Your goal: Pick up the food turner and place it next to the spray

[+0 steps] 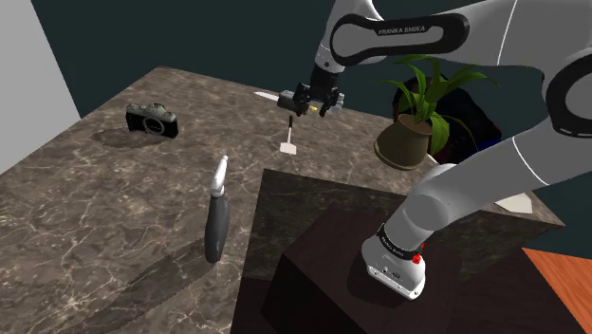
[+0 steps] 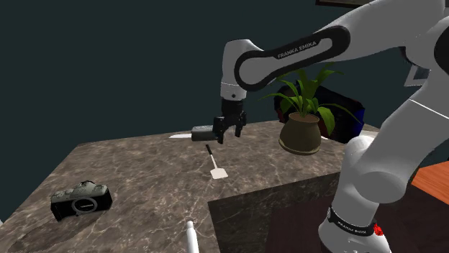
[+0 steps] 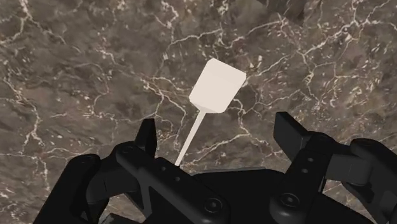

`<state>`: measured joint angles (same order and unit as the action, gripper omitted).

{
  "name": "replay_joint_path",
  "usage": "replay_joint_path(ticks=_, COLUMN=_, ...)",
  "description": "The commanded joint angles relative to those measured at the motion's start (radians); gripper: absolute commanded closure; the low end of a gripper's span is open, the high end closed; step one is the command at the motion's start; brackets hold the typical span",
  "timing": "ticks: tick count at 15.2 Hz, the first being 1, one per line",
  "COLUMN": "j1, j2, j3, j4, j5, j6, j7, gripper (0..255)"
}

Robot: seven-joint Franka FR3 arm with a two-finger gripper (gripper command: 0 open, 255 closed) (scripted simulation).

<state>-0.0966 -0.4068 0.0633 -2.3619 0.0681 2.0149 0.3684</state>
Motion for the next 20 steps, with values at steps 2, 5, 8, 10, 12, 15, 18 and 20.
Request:
replay_joint_path(ticks=2, j1=-0.031, j2=0.115, j3=0.02, j4=0.04, j5=-0.022, j6=0.076, j7=0.116, gripper=0)
replay_joint_path(ticks=5, j1=-0.058, j2=0.22, j3=0.031, j4=0.077, j5=-0.053, j6=0.142, j7=0.231, gripper=0)
replay_joint_path(ticks=8, j1=-0.082, j2=0.325, j3=0.033, j4=0.123, j5=-0.089, j6=0.197, j7=0.347, gripper=0)
replay_joint_path(ticks=10, j1=-0.094, j2=0.394, j3=0.028, j4=0.157, j5=-0.115, j6=0.227, j7=0.423, gripper=0)
replay_joint_path(ticks=12, j1=-0.1, j2=0.443, j3=0.02, j4=0.183, j5=-0.133, j6=0.246, j7=0.476, gripper=0)
replay_joint_path(ticks=15, j1=-0.1, j2=0.467, j3=0.019, j4=0.168, j5=-0.137, j6=0.284, j7=0.479, gripper=0)
replay_joint_path(ticks=18, j1=-0.1, j2=0.492, j3=0.017, j4=0.155, j5=-0.142, j6=0.322, j7=0.483, gripper=0)
replay_joint_path(ticks=20, j1=-0.101, j2=0.505, j3=0.017, j4=0.149, j5=-0.145, j6=0.342, j7=0.485, gripper=0)
